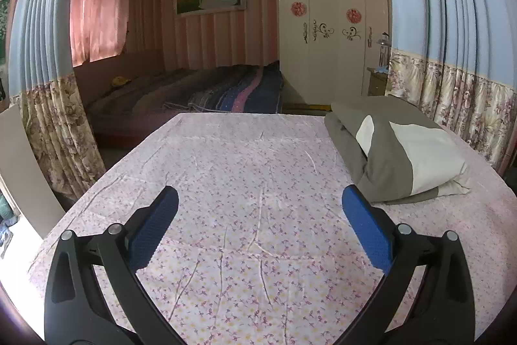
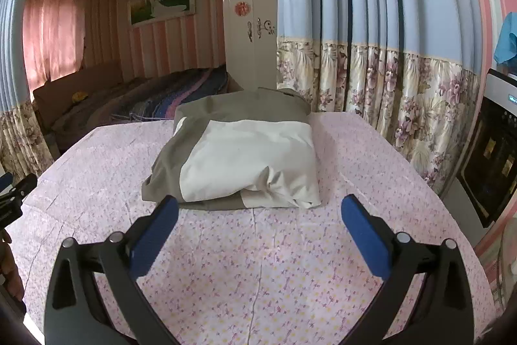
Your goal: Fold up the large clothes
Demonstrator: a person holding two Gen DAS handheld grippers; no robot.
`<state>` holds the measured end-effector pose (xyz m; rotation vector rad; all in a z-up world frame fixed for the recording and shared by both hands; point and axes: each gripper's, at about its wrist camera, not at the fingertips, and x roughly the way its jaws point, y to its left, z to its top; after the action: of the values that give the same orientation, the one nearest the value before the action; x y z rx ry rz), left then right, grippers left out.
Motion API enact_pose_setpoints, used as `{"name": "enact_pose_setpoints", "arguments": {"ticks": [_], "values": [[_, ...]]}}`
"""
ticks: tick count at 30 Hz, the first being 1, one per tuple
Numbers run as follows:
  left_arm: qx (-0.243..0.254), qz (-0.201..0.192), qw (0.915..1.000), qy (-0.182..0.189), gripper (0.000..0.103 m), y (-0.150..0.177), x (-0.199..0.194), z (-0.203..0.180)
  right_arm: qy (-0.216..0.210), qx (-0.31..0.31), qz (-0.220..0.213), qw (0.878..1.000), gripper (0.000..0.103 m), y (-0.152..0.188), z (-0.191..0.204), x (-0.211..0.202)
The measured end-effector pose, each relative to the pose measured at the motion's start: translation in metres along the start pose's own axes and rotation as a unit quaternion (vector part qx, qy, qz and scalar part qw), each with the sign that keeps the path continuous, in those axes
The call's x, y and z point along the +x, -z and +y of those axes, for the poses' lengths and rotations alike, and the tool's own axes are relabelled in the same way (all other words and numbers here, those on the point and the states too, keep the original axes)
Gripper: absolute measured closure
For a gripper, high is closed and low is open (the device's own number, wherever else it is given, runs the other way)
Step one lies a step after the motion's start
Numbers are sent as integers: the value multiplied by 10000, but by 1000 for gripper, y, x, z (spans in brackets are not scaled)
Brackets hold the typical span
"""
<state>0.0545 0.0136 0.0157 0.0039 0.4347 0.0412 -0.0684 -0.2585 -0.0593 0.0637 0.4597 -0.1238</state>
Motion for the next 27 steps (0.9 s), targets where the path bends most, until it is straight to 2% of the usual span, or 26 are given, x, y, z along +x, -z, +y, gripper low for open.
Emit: {"name": "enact_pose_setpoints", "arguments": {"ticks": [5,16,27], "values": [[78,-86,9999,-45,3,1,-5,-3,52,-28,-34,10000,2,-1,3,-2],[85,50,9999,-88,3,1,-7,1,73,5,-51,10000,2,1,1,-7],[-37,2,10000,-87,3,0,-16,6,152,-16,-84,9998,2,2,1,-15]]}}
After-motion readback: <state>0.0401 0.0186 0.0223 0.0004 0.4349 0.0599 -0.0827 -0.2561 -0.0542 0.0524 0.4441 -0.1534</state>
